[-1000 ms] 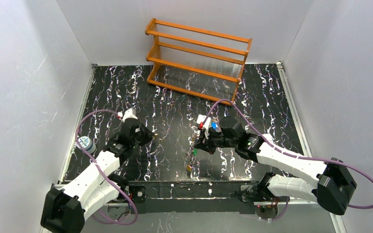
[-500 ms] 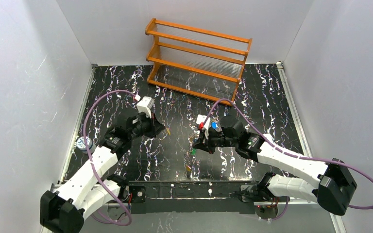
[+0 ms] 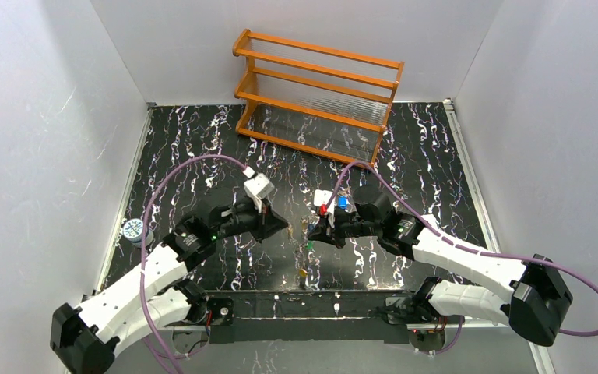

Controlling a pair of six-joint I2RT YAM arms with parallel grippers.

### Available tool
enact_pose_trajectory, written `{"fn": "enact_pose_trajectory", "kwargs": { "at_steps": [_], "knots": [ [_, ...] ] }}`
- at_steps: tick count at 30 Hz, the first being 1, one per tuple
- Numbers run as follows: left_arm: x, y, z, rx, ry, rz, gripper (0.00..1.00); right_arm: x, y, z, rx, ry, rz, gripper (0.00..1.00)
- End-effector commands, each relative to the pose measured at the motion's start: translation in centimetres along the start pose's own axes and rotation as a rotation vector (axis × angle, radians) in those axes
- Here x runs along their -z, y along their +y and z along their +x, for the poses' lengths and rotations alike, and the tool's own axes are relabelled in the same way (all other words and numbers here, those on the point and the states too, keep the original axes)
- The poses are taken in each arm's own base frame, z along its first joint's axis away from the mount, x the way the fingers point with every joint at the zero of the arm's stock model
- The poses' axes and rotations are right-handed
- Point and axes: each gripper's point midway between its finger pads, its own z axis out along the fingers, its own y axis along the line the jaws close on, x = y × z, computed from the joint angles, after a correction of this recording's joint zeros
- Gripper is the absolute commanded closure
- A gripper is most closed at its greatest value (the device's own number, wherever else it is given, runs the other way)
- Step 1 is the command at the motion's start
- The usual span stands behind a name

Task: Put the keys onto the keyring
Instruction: Insert the key onto the keyring.

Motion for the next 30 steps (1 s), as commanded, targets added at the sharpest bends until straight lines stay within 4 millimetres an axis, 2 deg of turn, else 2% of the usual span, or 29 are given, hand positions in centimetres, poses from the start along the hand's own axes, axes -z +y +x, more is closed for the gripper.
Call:
{"fn": "enact_pose_trajectory", "kwargs": {
  "at_steps": [1, 7, 16, 22, 30],
  "knots": [
    [-1.4, -1.9, 0.7, -0.036, 0.017, 0.063, 1.0, 0.7, 0.2, -4.5, 0.132, -0.131, -0.025, 0.99],
    [-2.6, -2.7, 1.9, -0.057, 0.067, 0.072, 1.0, 0.9, 0.2, -4.6, 0.141, -0.135, -0.026, 0.99],
    [-2.6, -3.4, 2.1, -0.064, 0.073, 0.085, 1.0, 0.8, 0.1, -4.5, 0.123, -0.117, -0.024, 0.99],
    [-1.7, -2.2, 2.5, -0.052, 0.076, -0.006, 1.0, 1.0, -0.2, -4.7, 0.119, -0.12, -0.001, 0.99],
    [-1.4, -2.4, 2.4, -0.044, 0.062, -0.005, 1.0, 0.8, -0.8, -4.9, 0.076, -0.124, 0.035, 0.99]
  ]
}}
